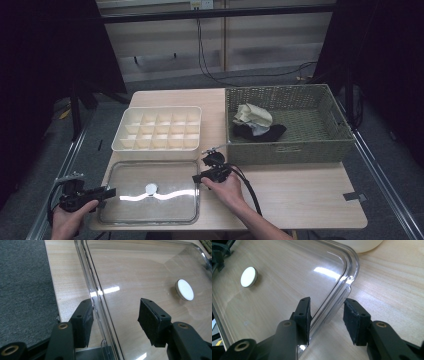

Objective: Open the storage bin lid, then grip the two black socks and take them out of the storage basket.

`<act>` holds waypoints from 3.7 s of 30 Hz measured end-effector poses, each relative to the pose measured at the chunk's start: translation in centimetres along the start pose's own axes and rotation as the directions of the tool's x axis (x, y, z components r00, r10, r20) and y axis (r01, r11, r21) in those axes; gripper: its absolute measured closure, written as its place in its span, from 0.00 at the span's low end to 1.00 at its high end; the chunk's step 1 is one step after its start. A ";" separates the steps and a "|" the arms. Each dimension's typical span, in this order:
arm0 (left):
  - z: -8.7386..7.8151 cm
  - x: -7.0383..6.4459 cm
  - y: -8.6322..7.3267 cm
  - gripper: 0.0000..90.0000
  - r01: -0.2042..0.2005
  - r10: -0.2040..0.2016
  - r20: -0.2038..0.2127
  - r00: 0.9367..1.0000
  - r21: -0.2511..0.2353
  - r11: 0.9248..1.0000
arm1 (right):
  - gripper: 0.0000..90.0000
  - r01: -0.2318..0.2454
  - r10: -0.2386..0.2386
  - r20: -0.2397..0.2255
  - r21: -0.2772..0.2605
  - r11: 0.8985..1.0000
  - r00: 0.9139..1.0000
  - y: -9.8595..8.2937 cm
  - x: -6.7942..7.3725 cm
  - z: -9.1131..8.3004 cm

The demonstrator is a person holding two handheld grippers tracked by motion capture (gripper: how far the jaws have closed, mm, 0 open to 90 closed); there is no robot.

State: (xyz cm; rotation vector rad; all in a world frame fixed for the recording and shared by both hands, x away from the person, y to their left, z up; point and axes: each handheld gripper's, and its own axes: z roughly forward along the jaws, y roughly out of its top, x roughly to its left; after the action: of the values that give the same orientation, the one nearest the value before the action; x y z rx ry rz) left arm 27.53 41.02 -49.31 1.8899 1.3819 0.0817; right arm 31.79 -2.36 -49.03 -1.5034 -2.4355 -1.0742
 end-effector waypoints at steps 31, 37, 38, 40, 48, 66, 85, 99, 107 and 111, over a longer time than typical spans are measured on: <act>0.2 -6.4 2.0 0.23 -0.180 0.183 0.028 0.983 -0.094 0.979 | 0.49 0.108 -0.123 -0.109 -0.136 0.985 0.986 0.7 -0.8 -3.0; 0.9 -9.1 2.4 0.26 -0.215 0.222 0.067 0.973 -0.099 0.972 | 0.46 0.133 -0.151 -0.109 -0.157 0.979 0.982 1.2 -0.6 -4.3; 1.0 -9.4 2.5 0.26 -0.217 0.225 0.073 0.972 -0.100 0.971 | 0.46 0.146 -0.165 -0.104 -0.171 0.974 0.981 1.4 -0.7 -5.0; 1.2 -10.1 2.6 0.26 -0.207 0.216 0.084 0.973 -0.106 0.973 | 0.46 0.148 -0.167 -0.102 -0.173 0.974 0.981 1.5 -0.7 -5.4; 2.2 -12.8 3.4 0.23 -0.235 0.245 0.109 0.963 -0.097 0.967 | 0.54 0.154 -0.179 -0.100 -0.220 0.963 0.979 2.0 -1.5 -8.4; 3.1 -14.0 1.9 0.18 -0.228 0.239 0.150 0.959 -0.089 0.970 | 0.63 0.138 -0.138 0.019 -0.276 0.951 0.990 4.7 -7.8 -16.0; 3.4 -13.0 1.7 0.17 -0.219 0.229 0.145 0.963 -0.079 0.972 | 0.64 0.098 -0.080 0.142 -0.120 0.988 0.987 11.1 -16.1 -13.7; 3.6 -12.5 1.7 0.17 -0.219 0.226 0.141 0.964 -0.068 0.973 | 0.62 0.052 -0.062 0.209 0.049 0.997 0.976 11.9 -19.7 -9.6; 3.6 -12.5 1.6 0.17 -0.224 0.232 0.138 0.963 -0.068 0.972 | 0.73 0.018 -0.053 0.251 0.141 0.990 0.967 11.6 -20.1 -8.6; 3.4 -12.4 1.5 0.17 -0.220 0.228 0.137 0.964 -0.071 0.973 | 0.94 0.002 -0.031 0.242 0.120 0.993 0.970 11.7 -20.2 -8.9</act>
State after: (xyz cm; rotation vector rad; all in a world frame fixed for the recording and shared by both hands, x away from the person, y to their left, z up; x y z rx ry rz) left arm 25.31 28.70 -46.12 1.9584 1.0555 0.0919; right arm 49.16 -19.78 -44.65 -1.6669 -2.6210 -0.7696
